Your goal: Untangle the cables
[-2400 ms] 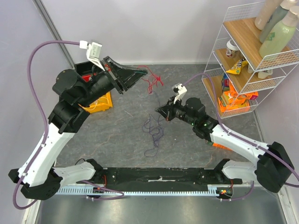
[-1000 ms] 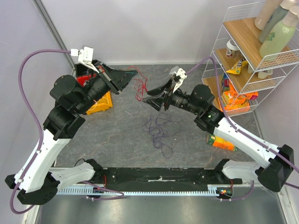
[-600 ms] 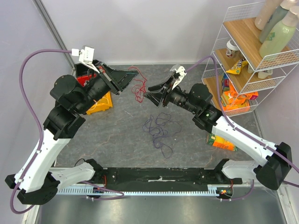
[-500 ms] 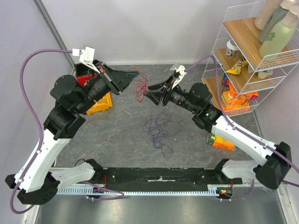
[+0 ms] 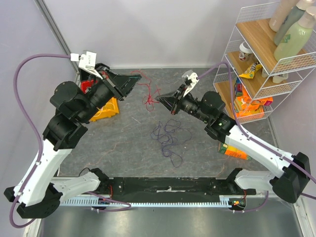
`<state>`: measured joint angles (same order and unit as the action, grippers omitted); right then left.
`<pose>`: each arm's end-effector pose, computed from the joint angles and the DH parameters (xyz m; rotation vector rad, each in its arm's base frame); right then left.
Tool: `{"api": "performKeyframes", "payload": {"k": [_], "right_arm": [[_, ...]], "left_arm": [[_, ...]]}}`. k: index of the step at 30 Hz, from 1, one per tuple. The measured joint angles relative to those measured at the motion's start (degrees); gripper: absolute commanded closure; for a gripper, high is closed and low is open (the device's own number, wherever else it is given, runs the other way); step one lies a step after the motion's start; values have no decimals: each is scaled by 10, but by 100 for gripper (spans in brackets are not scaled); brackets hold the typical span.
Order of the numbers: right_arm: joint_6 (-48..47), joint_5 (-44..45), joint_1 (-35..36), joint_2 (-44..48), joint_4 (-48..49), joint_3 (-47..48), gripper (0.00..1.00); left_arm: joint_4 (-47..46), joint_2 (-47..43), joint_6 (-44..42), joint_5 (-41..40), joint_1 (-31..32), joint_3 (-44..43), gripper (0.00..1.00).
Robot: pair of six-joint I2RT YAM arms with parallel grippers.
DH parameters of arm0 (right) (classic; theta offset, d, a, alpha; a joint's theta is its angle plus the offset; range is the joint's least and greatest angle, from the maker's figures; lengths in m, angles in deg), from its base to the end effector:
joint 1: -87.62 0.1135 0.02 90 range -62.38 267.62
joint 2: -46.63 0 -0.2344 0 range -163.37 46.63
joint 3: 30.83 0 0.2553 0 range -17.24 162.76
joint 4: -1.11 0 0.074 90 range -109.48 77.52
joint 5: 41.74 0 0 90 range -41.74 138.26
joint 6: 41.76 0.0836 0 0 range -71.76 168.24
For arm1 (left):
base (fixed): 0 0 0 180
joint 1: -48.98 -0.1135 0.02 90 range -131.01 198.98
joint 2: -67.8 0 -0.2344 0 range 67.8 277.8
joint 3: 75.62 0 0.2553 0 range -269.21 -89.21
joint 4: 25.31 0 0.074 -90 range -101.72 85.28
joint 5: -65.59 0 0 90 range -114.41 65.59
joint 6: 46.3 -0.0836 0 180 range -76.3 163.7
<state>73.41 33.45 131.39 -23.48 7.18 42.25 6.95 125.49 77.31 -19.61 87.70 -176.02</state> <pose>0.2366 0.2562 0.3715 -0.4704 1.4513 1.1618 0.1805 -0.1537 0.5133 0.1404 1.4746 -1.0988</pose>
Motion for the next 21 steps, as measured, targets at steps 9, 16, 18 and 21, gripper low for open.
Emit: {"api": "performKeyframes", "payload": {"k": [9, 16, 18, 21], "right_arm": [[-78, 116, 0, 67, -166, -38, 100], [-127, 179, 0, 117, -260, -38, 100], [-130, 205, 0, 123, -280, -38, 100], [-130, 226, 0, 129, -300, -38, 100]], "left_arm": [[57, -62, -158, -117, 0, -7, 98], [87, -91, -235, -175, 0, 14, 98], [92, -99, -249, -189, 0, 36, 98], [100, -109, -261, -200, 0, 62, 98]]}}
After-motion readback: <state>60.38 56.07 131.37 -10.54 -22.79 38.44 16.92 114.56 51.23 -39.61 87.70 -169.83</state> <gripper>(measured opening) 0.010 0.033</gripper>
